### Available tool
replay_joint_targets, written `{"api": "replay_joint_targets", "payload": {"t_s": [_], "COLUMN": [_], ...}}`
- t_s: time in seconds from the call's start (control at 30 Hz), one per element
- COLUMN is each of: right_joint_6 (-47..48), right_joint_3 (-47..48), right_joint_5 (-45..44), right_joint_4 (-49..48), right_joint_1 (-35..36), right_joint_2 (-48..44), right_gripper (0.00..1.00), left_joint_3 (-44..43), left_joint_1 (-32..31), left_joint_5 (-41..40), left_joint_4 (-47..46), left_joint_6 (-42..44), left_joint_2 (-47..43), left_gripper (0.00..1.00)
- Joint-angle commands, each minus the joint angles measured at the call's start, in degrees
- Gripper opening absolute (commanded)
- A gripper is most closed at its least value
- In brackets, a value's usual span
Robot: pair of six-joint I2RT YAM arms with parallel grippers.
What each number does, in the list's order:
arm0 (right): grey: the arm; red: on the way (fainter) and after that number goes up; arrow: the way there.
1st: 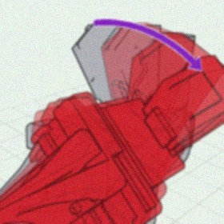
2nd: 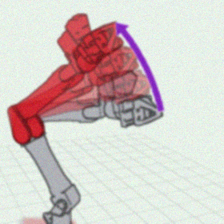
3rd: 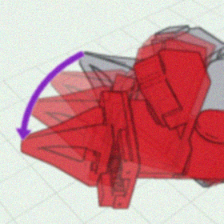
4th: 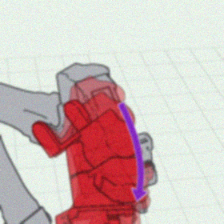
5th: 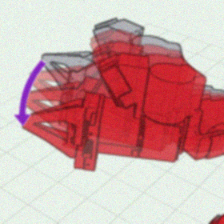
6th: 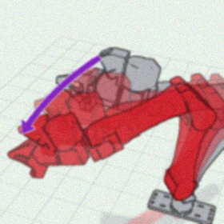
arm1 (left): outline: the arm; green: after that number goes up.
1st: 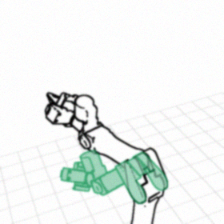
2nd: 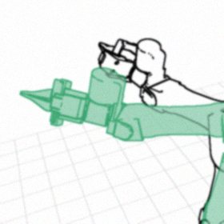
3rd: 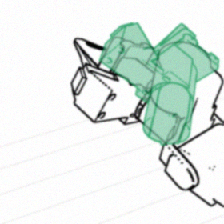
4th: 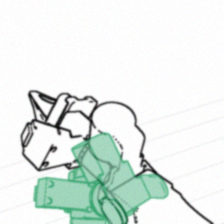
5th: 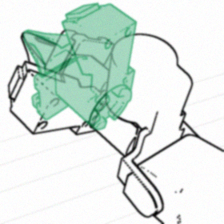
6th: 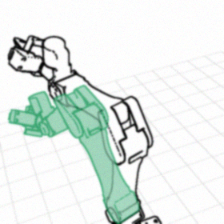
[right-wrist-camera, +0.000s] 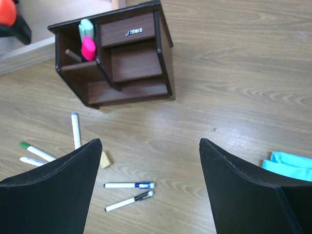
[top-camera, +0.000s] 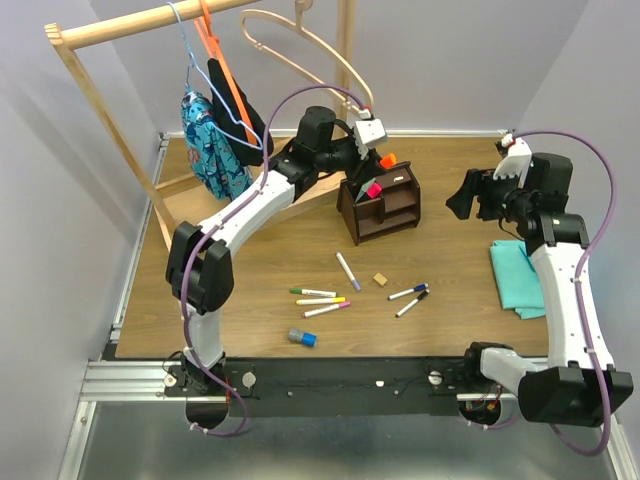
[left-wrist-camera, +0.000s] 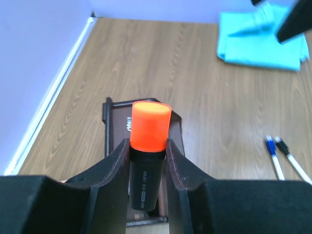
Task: Sort the stationery into containers
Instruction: Place the pen in the storage box.
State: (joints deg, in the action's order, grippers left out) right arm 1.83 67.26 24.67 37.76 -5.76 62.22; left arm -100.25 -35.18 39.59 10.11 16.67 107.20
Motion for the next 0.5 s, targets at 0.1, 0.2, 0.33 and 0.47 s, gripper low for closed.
{"api": "replay_joint_targets", "payload": {"t_s": [0.1, 0.2, 0.33, 0.47], "right_joint_6": [0.64, 0.81, 0.81, 0.99], "right_joint_3": [5.68, 6.21, 6.21, 5.69], "right_joint_5": [-2.78, -3.04, -3.13, -3.13], "right_joint_4": [-1.81, -1.64, -1.55, -1.28], "right_joint_1": [-0.57, -0.57, -0.57, -0.57], "right_joint_2": [4.57, 5.37, 5.9, 5.9], "right_gripper": [0.88, 0.88, 0.88, 0.88], "left_joint_3": [4.09, 4.27, 5.5, 6.03], "left_joint_1": [2.39, 2.75, 3.45, 4.15], "left_joint_5": [0.31, 0.13, -0.48, -0.83], "left_joint_4": [-25.47, -26.8, -28.04, -27.43], "left_joint_6": [-16.22, -16.4, -17.98, -17.64], "left_joint_2": [4.33, 5.92, 7.23, 8.73], "left_gripper": [0.0, 0.0, 0.0, 0.0]}}
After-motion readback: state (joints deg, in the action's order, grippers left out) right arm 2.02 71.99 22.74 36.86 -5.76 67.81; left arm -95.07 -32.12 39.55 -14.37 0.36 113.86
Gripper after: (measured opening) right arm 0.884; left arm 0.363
